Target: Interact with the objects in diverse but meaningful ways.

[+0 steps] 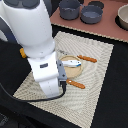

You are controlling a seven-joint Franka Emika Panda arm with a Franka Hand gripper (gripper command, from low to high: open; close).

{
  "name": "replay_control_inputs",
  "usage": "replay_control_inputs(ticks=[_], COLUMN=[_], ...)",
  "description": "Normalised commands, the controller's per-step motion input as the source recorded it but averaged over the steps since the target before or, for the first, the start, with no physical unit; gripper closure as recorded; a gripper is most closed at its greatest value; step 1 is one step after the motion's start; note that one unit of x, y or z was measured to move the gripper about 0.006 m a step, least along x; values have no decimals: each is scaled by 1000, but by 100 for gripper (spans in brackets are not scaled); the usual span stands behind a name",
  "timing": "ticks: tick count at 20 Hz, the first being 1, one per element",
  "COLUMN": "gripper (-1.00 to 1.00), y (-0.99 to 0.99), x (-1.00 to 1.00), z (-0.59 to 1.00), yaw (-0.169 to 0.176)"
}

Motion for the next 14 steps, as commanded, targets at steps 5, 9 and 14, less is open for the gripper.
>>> replay_control_inputs(ticks=[5,9,14], gripper=[-100,-100,-100], y=[-120,-56,0], x=[249,62,0], z=[-81,258,981], yaw=[-10,0,0])
